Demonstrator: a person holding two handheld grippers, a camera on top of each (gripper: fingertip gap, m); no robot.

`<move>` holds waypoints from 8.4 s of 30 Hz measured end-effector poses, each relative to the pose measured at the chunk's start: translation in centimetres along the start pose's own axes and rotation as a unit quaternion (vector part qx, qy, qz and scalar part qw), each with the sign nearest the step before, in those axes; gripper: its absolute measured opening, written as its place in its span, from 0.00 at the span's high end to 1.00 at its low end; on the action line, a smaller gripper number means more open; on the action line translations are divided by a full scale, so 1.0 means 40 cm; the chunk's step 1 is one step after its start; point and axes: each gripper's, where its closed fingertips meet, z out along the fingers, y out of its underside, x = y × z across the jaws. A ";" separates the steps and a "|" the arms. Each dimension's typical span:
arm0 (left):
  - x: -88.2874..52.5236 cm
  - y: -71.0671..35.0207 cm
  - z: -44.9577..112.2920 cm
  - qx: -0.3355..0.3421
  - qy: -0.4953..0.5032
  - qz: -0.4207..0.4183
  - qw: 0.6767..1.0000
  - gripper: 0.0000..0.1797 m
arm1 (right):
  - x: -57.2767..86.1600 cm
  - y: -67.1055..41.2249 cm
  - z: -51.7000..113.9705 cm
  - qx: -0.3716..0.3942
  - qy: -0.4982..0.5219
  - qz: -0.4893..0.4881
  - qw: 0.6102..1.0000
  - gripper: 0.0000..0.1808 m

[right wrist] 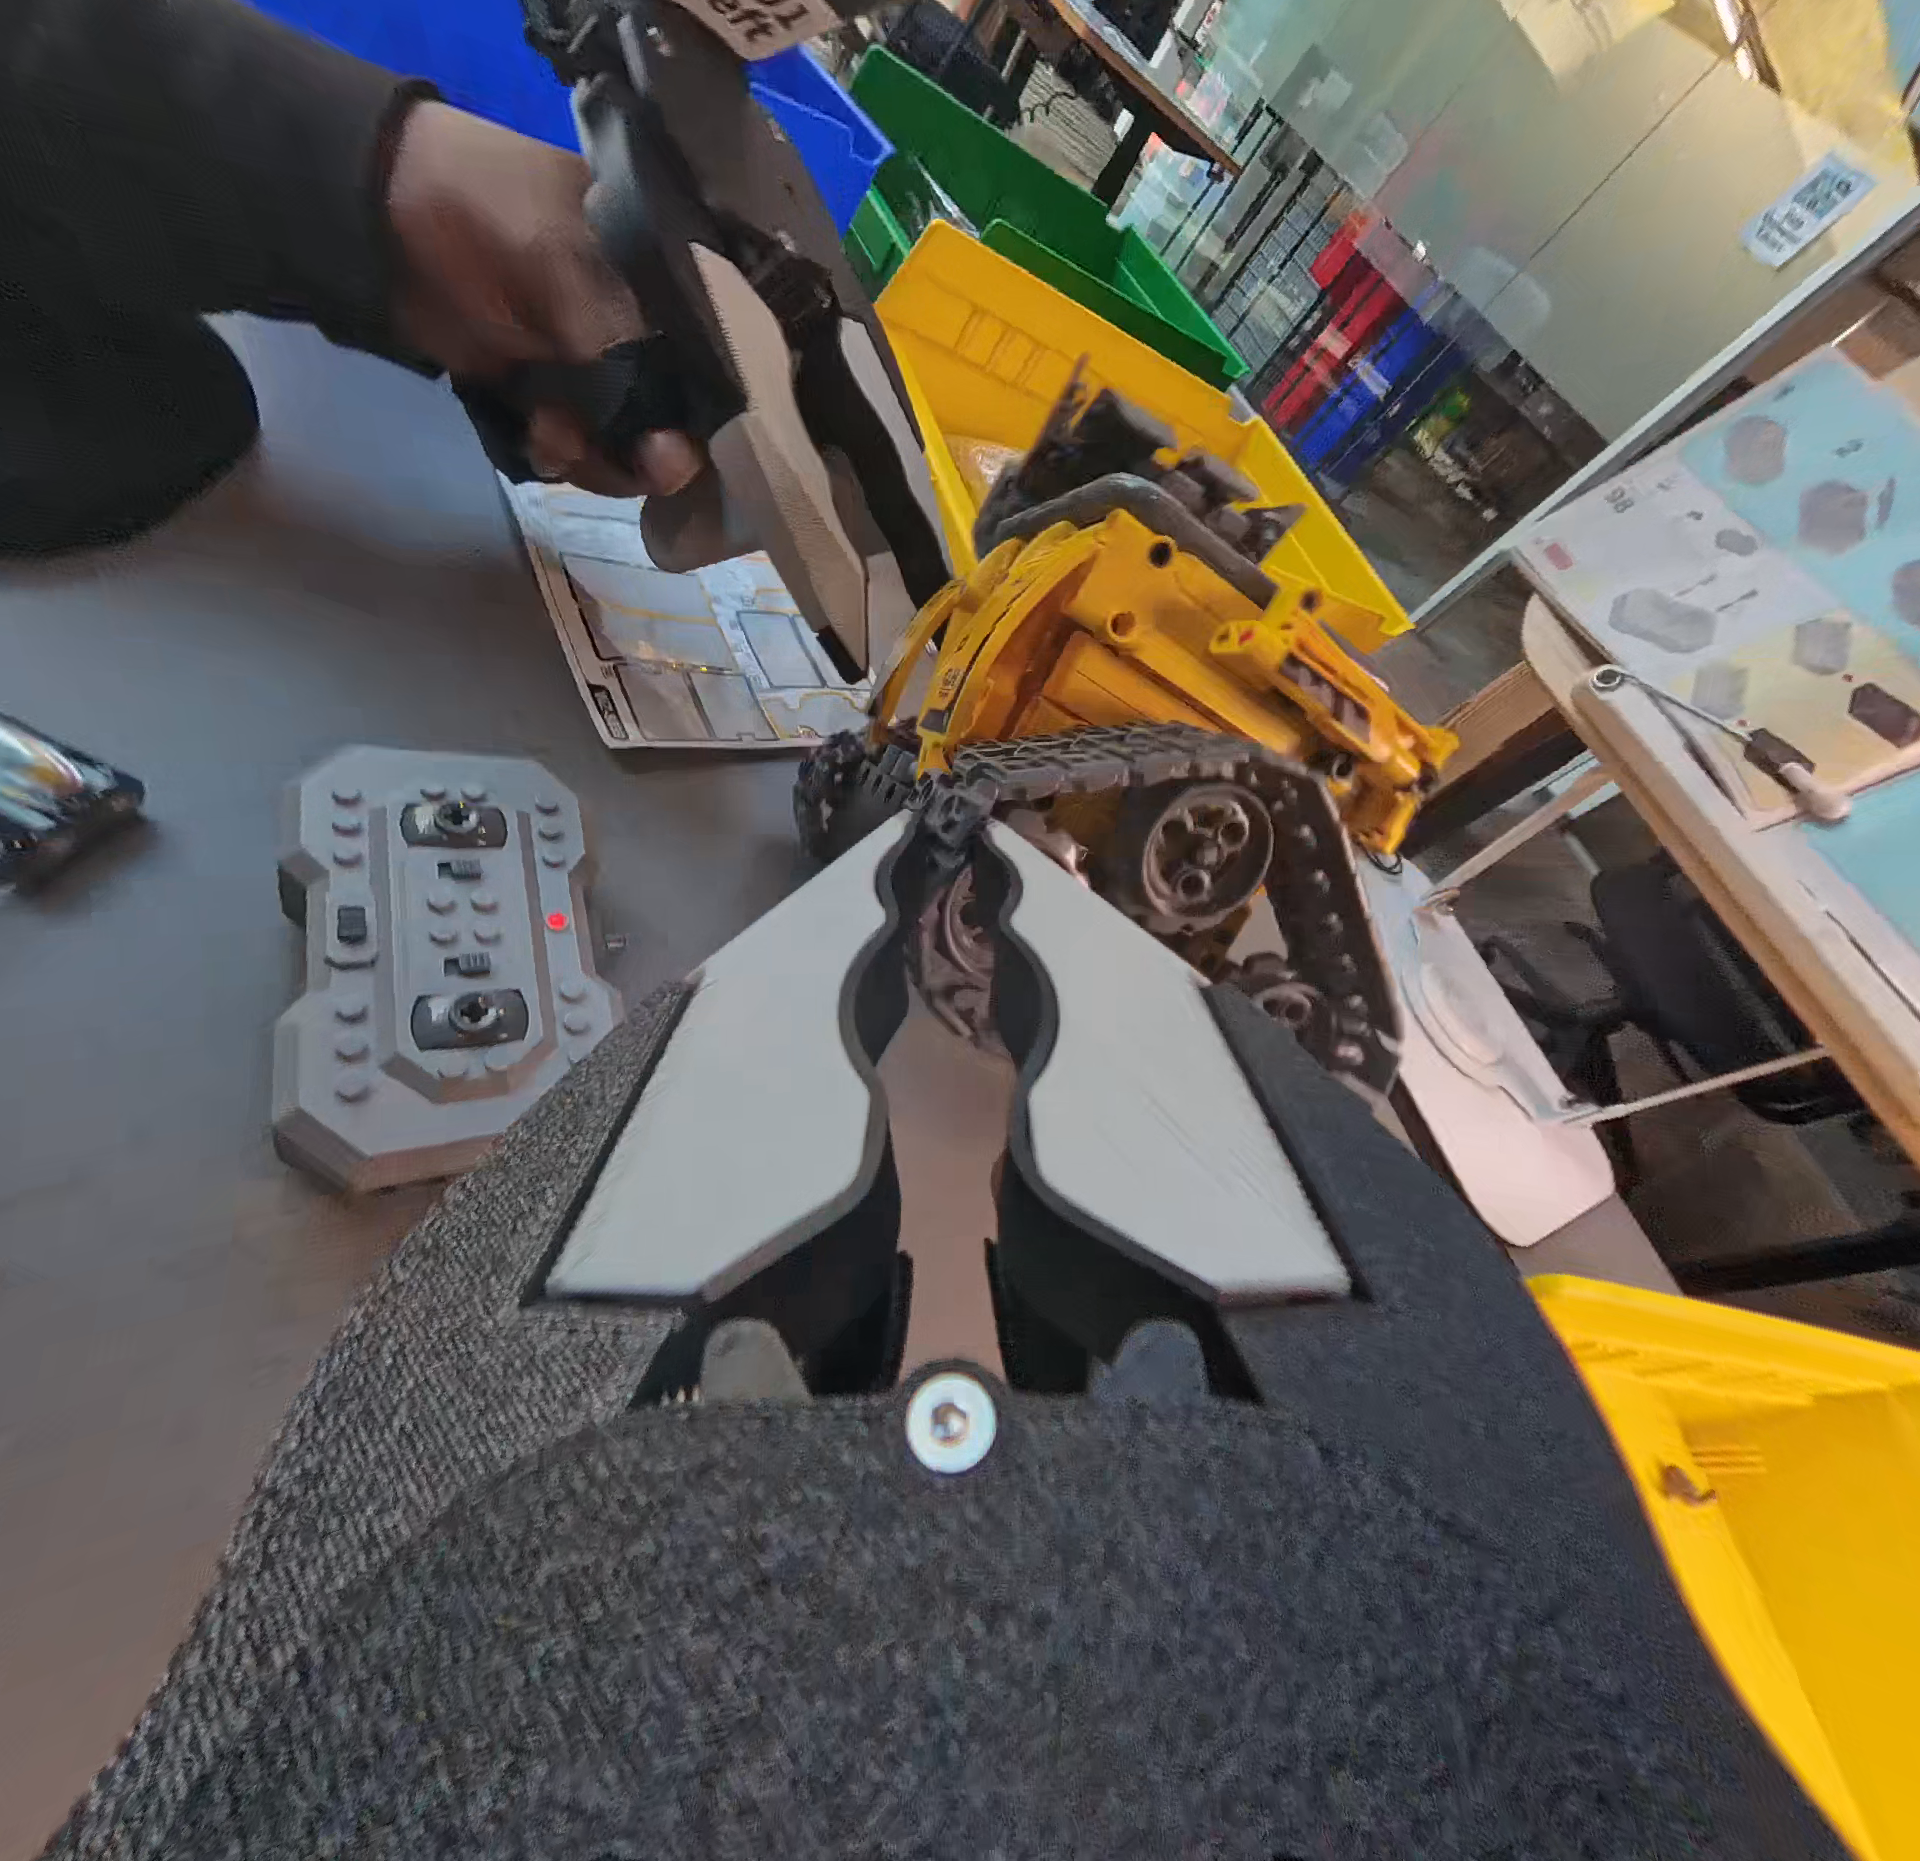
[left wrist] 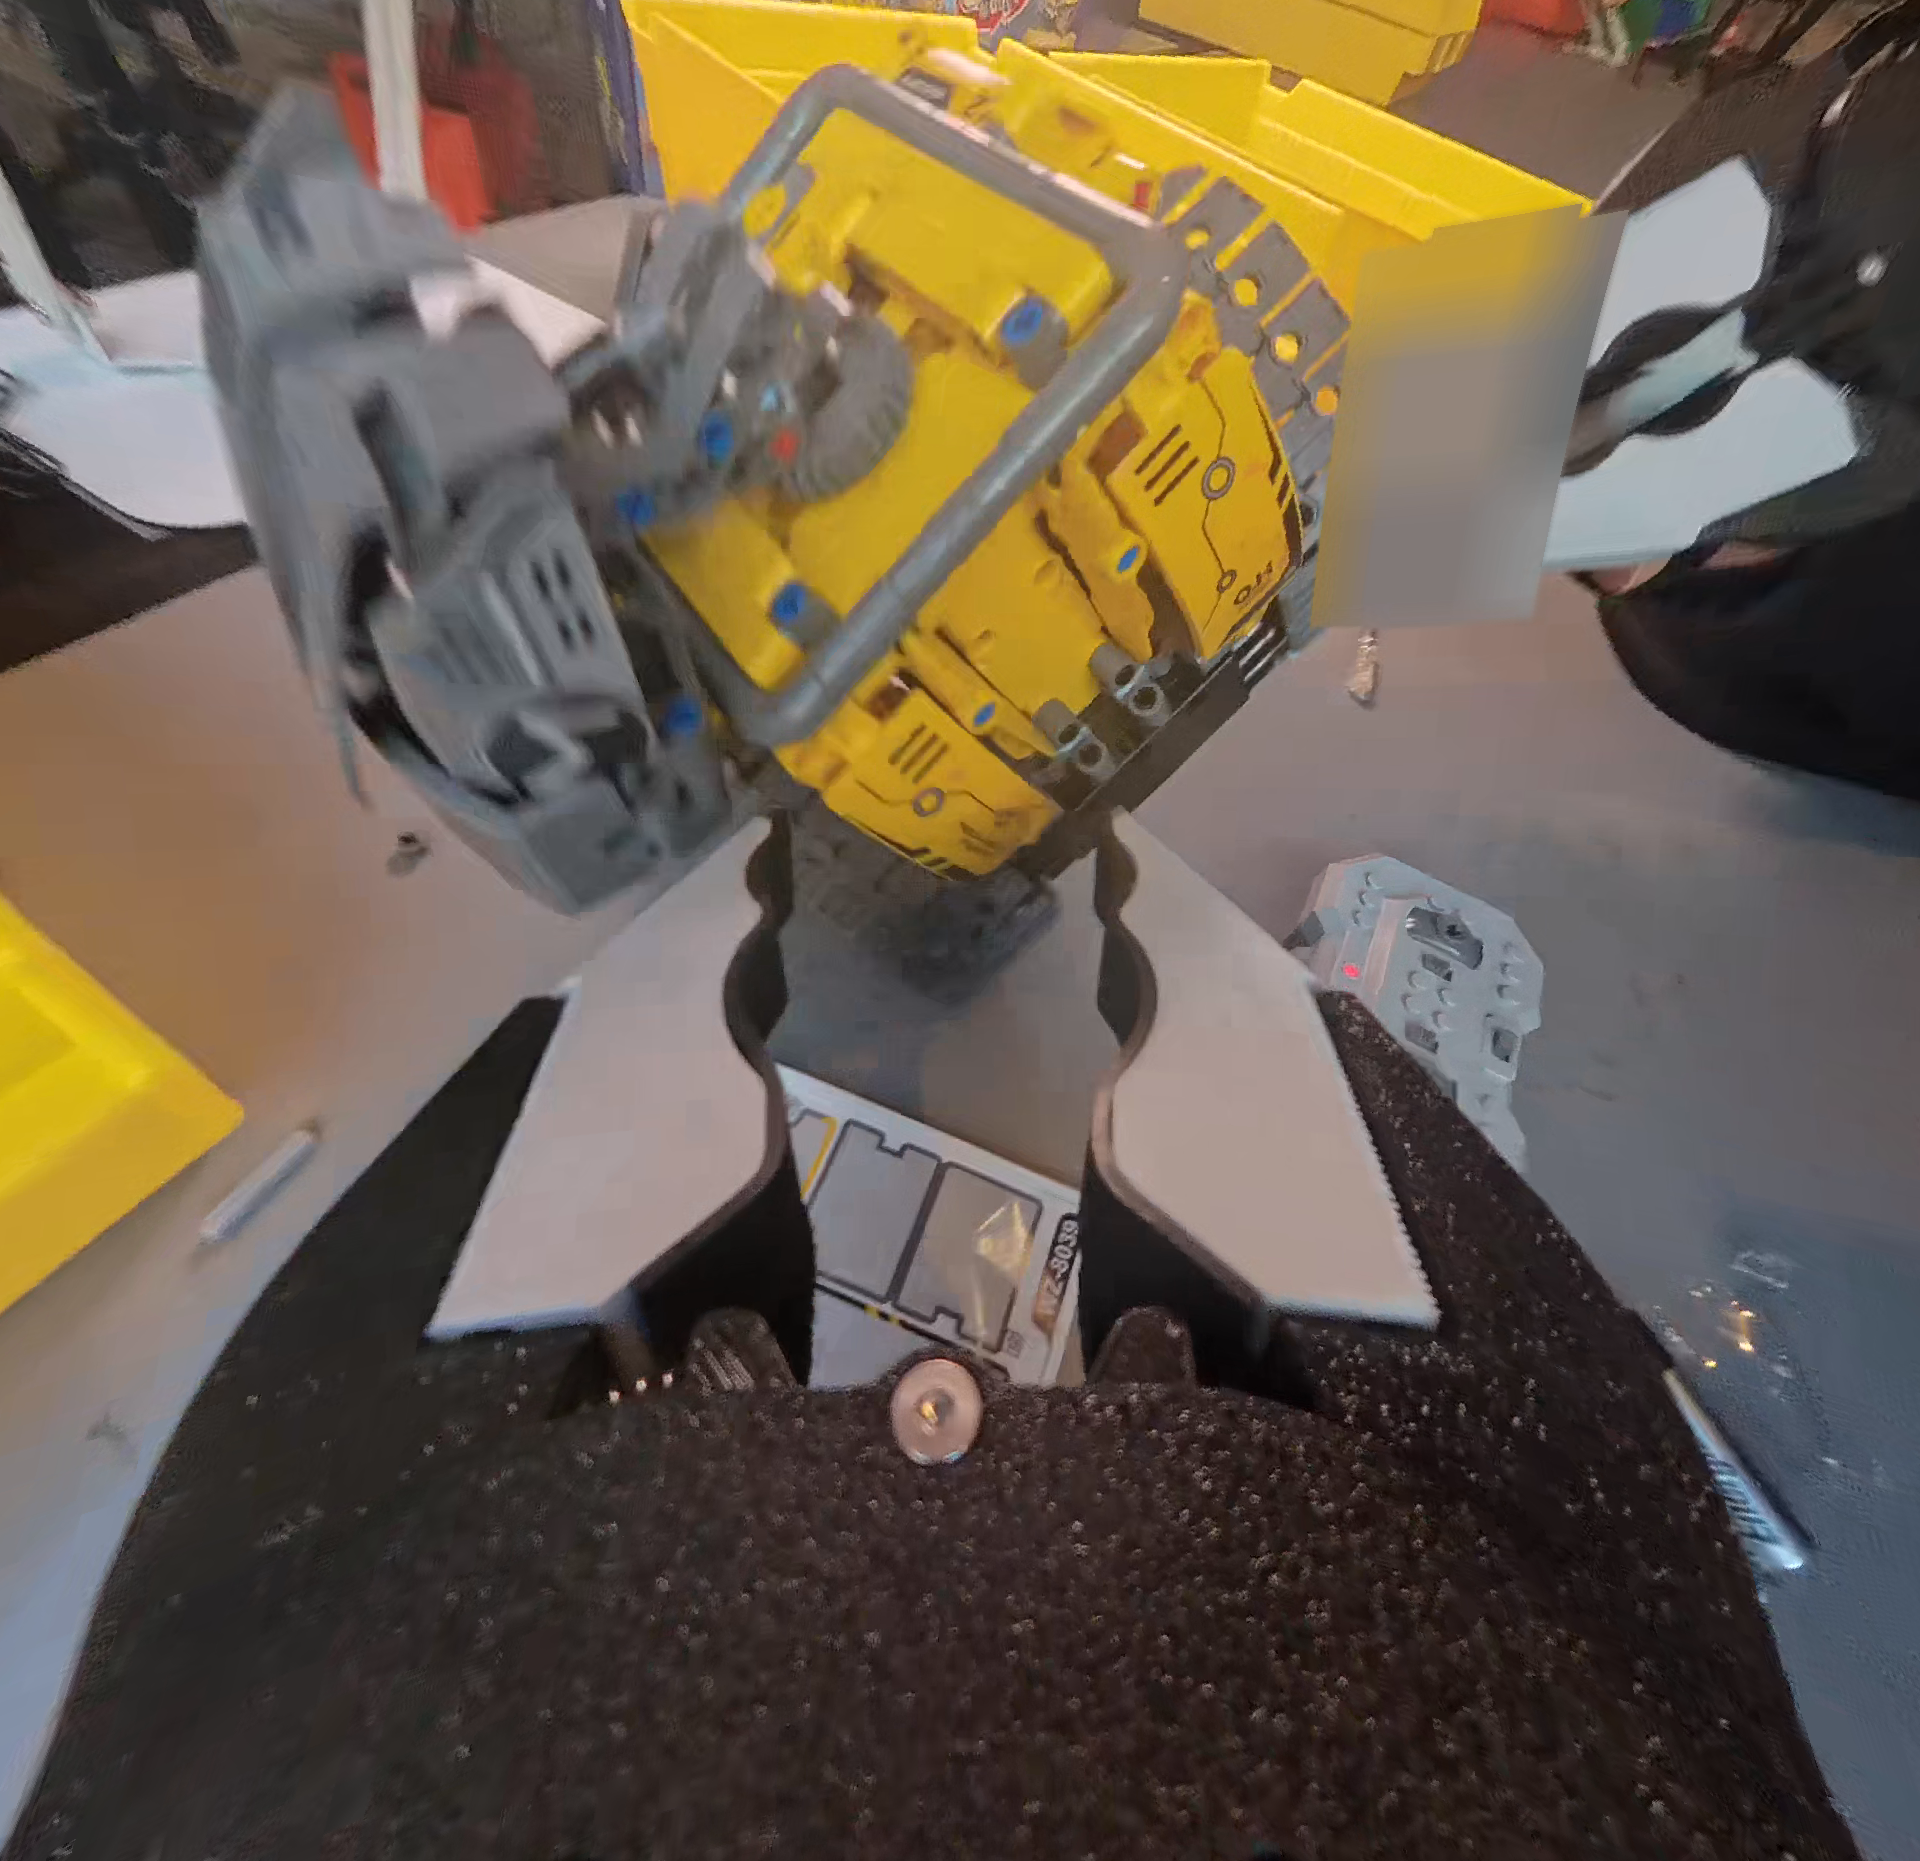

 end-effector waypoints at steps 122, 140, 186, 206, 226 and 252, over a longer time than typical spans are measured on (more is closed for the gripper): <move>0.010 -0.012 0.061 -0.008 -0.014 -0.084 0.996 0.40 | -0.081 0.027 0.053 -0.006 -0.036 -0.169 0.985 0.76; 0.013 -0.007 0.063 -0.016 -0.017 -0.081 0.996 0.41 | -0.084 0.033 0.094 -0.025 -0.015 -0.208 0.978 0.78; -0.064 0.019 0.028 -0.014 -0.066 -0.028 0.997 0.68 | -0.002 -0.005 0.014 0.053 0.013 -0.099 0.994 0.85; -0.092 -0.060 0.005 -0.026 -0.197 0.180 0.963 0.98 | 0.121 0.045 0.020 -0.058 0.129 -0.179 0.974 0.75; 0.025 -0.105 0.042 -0.068 -0.275 0.462 0.841 0.91 | 0.005 0.305 0.065 -0.243 -0.050 -0.029 0.968 0.76; -0.002 -0.089 0.047 -0.083 -0.277 0.411 0.865 0.91 | 0.072 0.201 0.153 -0.137 -0.049 0.245 0.959 0.75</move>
